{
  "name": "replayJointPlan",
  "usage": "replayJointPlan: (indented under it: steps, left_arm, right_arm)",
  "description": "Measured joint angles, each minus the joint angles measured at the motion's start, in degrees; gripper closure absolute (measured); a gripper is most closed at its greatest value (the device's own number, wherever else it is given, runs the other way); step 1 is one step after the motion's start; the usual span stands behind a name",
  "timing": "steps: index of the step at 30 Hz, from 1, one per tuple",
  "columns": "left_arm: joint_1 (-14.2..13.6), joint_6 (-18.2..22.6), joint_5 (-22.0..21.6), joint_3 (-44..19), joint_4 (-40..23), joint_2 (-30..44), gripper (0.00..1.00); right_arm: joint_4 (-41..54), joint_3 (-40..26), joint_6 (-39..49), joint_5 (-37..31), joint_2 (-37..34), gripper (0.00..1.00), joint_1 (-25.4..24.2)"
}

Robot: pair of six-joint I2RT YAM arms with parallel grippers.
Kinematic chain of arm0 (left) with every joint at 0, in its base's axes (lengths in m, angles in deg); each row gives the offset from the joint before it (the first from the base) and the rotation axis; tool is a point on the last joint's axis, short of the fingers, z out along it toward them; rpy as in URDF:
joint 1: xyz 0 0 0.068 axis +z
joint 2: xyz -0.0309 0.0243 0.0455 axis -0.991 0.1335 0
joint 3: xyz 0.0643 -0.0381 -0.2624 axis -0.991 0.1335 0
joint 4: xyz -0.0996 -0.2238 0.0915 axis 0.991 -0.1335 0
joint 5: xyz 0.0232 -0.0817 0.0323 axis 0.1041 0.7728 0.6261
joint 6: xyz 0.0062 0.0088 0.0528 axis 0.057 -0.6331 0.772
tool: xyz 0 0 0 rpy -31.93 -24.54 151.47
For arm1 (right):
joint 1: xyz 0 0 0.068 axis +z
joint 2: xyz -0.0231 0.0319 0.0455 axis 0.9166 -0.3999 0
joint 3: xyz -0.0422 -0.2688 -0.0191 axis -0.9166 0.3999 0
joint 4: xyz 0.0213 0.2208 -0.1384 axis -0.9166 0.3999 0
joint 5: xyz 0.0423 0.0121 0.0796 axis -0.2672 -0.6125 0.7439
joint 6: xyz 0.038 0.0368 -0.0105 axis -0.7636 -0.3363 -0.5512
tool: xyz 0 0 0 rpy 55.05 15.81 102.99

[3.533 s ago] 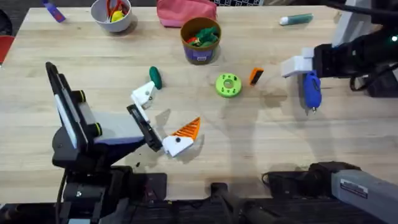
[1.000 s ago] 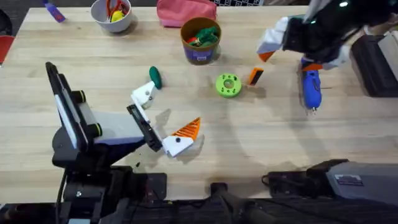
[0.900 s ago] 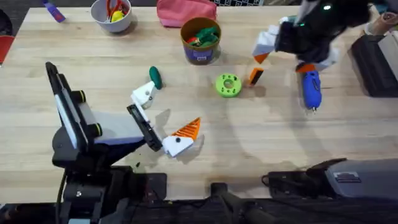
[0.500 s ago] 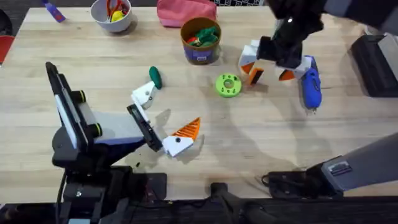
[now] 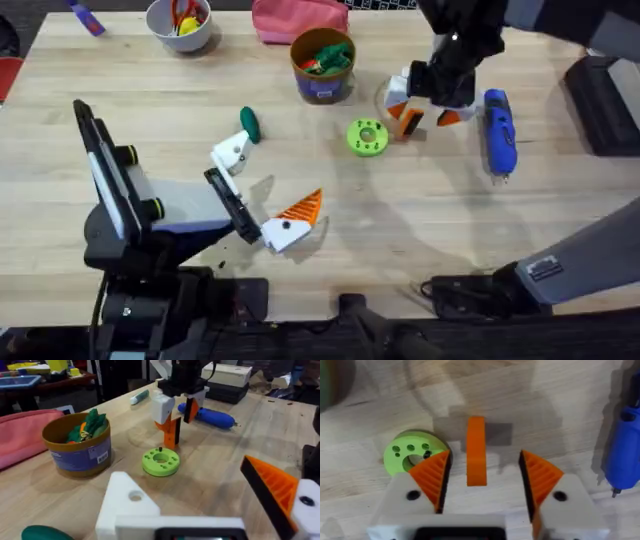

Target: Pick up the gripper from the table and insert it into the empty holder that is missing its gripper. Then pick up a screw, insert it into the mounting hole, and use the screwdriver to tighten it. Finally, clean up the table by picking up the vegetable and placing it into the bucket.

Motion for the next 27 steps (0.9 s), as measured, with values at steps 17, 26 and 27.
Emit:
replayJointPlan:
  steps: [17, 26, 27]
  left_arm:
    - [0.0, 0.0, 0.0, 0.0, 0.0, 0.0, 0.015]
    - [0.0, 0.0, 0.0, 0.0, 0.0, 0.0, 0.015]
    - [0.0, 0.0, 0.0, 0.0, 0.0, 0.0, 0.015]
  right_arm:
    - [-1.4, 0.0, 0.4, 1.3, 0.0, 0.99, 0.0]
    - [-0.4, 0.0, 0.4, 1.5, 1.7, 0.992, 0.0]
    - [-0.2, 0.0, 0.4, 1.5, 2.6, 0.992, 0.0]
